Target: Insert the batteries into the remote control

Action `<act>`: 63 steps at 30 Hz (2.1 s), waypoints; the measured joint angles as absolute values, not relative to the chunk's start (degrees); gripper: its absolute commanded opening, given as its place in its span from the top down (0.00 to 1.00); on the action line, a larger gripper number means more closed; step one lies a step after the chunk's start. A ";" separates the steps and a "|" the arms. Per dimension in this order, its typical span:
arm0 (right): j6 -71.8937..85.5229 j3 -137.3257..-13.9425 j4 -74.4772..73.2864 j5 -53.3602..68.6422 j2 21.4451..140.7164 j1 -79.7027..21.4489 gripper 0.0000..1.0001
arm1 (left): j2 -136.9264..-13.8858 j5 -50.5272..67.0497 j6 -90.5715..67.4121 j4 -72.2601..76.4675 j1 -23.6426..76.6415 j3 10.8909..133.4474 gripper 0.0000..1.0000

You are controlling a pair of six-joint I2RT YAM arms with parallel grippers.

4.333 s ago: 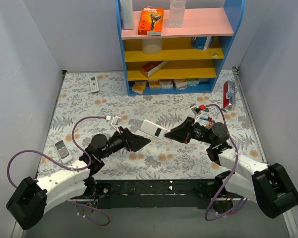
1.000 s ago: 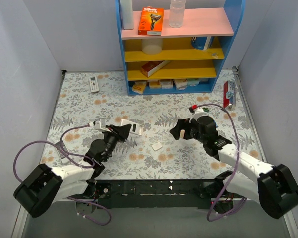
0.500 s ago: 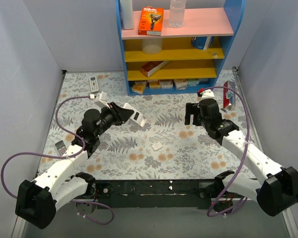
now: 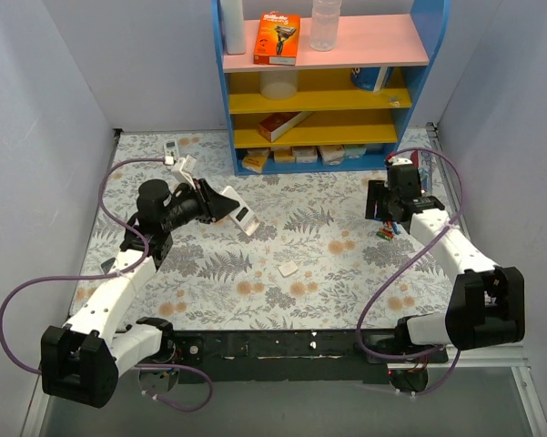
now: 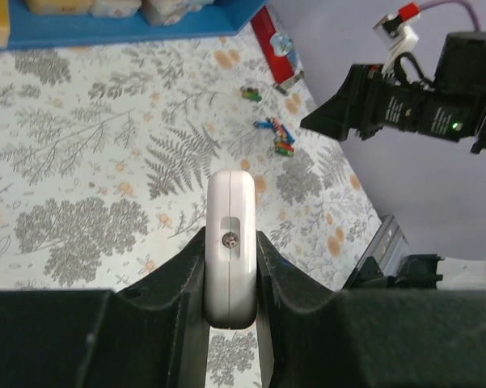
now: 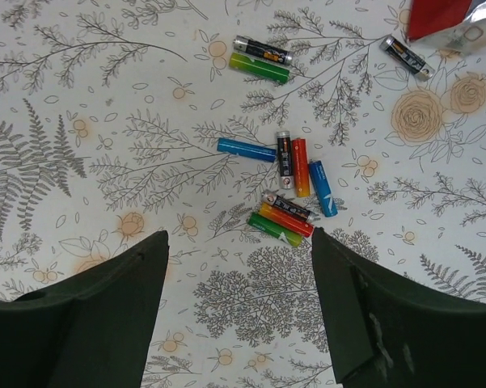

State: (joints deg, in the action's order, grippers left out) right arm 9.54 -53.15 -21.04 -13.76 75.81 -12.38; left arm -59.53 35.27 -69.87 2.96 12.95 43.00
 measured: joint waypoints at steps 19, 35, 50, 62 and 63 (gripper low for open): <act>11.77 -50.68 -17.69 -4.73 87.94 -4.10 0.33 | -61.17 28.95 -60.66 -5.23 15.44 40.66 1.00; 12.10 -49.69 -17.43 -4.01 89.58 -3.46 0.46 | -61.04 27.16 -59.75 -6.07 15.92 40.66 1.00; 12.49 -47.64 -16.32 -2.83 89.52 -3.46 0.59 | -61.04 26.96 -59.77 -6.02 15.99 40.66 1.00; 11.53 -49.67 -17.34 -8.54 91.57 -7.03 0.64 | -61.04 26.96 -59.81 -5.98 15.99 40.66 1.00; 11.44 -50.17 -17.52 -8.91 92.03 -7.35 0.64 | -61.04 26.96 -59.86 -5.93 15.99 40.66 1.00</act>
